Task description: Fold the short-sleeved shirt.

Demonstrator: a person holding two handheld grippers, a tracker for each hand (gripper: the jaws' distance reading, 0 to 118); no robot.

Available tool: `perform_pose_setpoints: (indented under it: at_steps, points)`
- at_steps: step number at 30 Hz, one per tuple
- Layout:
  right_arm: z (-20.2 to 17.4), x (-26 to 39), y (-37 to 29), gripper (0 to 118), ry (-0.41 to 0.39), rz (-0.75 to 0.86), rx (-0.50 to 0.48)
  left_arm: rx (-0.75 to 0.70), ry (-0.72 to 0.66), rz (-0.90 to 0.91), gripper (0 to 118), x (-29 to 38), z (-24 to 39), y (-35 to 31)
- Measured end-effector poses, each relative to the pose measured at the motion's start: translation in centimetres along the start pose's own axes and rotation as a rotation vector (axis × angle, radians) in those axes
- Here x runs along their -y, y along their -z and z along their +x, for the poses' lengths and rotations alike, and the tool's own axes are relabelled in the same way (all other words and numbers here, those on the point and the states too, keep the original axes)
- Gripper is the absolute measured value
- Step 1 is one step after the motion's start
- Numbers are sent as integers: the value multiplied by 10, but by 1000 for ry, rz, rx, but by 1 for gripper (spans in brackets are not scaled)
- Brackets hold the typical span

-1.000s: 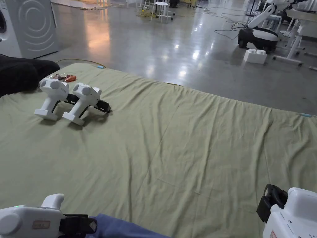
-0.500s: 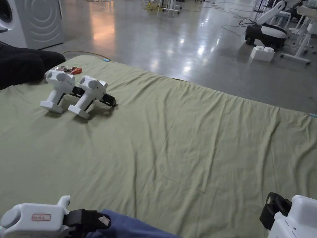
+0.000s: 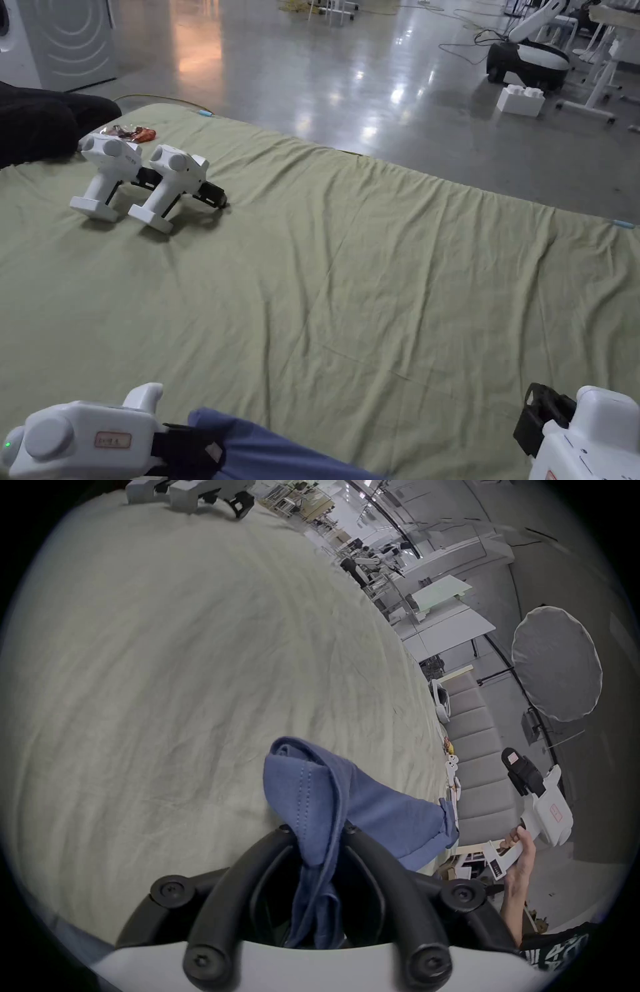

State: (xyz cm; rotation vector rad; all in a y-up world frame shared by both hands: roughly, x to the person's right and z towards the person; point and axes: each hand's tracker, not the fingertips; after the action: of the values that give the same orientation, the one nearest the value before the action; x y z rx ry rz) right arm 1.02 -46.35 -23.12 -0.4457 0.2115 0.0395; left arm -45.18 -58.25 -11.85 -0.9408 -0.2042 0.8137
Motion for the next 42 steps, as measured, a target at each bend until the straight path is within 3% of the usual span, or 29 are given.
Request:
perform_pose_setpoints:
  at_steps: [7, 15, 19, 22, 25, 29, 42]
  points:
    - [8, 1, -4, 7, 8, 2, 2, -94, 84, 92, 17, -16, 18, -52]
    - [12, 2, -5, 7, 26, 12, -9, -359, 156, 149, 17, -39, 25, -116]
    - [11, 4, -3, 7, 48, 7, -26, -318, 164, 138, 17, -34, 45, -118]
    - [10, 5, -2, 7, 53, 4, -35, -205, 160, 115, 17, -28, 67, -111]
    - [10, 6, -2, 7, 50, 3, -43, -59, 130, 69, 17, -16, 104, -93]
    - [13, 8, -2, 7, 60, 0, -45, 29, 136, 6, 17, -9, 129, -59]
    - [37, 18, -10, 7, 117, -18, -6, -176, 118, -222, 17, 28, 147, 119]
